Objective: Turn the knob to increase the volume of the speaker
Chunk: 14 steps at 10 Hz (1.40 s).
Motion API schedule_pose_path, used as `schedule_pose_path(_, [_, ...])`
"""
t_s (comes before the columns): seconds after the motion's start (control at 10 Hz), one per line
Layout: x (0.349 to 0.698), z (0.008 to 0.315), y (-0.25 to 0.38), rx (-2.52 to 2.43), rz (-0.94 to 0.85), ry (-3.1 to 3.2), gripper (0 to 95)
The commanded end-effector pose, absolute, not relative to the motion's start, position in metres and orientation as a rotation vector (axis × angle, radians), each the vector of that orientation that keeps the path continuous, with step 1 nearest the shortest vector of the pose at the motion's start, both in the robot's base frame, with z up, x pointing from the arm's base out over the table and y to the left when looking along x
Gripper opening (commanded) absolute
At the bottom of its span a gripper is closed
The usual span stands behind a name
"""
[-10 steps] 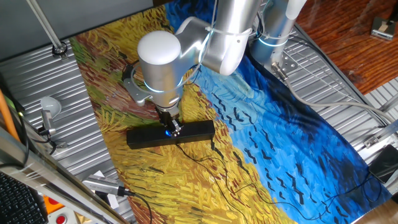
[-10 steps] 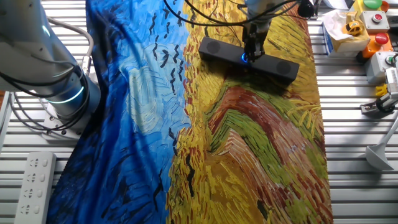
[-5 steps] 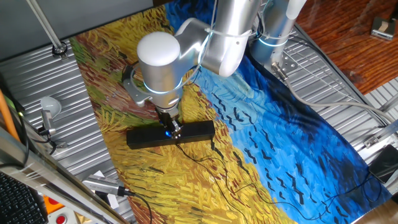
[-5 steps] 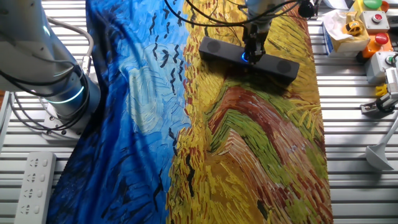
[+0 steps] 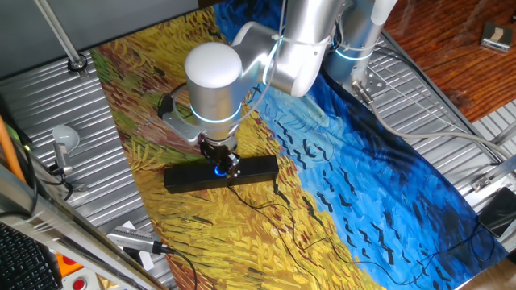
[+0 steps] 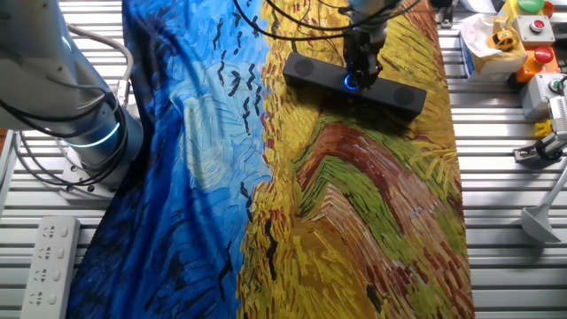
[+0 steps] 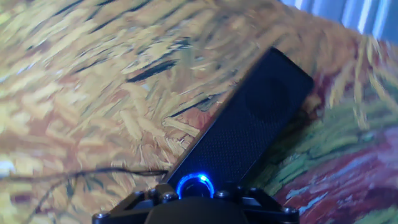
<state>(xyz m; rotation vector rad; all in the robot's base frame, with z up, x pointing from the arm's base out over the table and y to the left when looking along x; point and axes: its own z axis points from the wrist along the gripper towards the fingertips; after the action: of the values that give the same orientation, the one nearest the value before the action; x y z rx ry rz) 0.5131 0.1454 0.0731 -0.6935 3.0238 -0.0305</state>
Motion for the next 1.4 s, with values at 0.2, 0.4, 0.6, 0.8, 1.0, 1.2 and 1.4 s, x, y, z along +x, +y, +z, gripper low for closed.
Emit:
schedule_pose_path(0.2, [0.512, 0.084, 0.145, -1.382, -0.068, 2.759, 57.0])
schedule_pose_path(0.4, [0.512, 0.084, 0.145, -1.672, -0.064, 2.576, 57.0])
schedule_pose_path(0.6, [0.512, 0.083, 0.145, -1.913, -0.040, 2.385, 57.0])
schedule_pose_path(0.8, [0.512, 0.079, 0.145, -2.042, -0.044, 2.277, 57.0])
schedule_pose_path(1.0, [0.513, 0.071, 0.145, -2.070, -0.019, 2.230, 57.0])
schedule_pose_path(1.2, [0.513, 0.068, 0.145, -2.086, -0.021, 2.216, 57.0])
schedule_pose_path(1.4, [0.513, 0.066, 0.145, -2.096, -0.020, 2.207, 57.0])
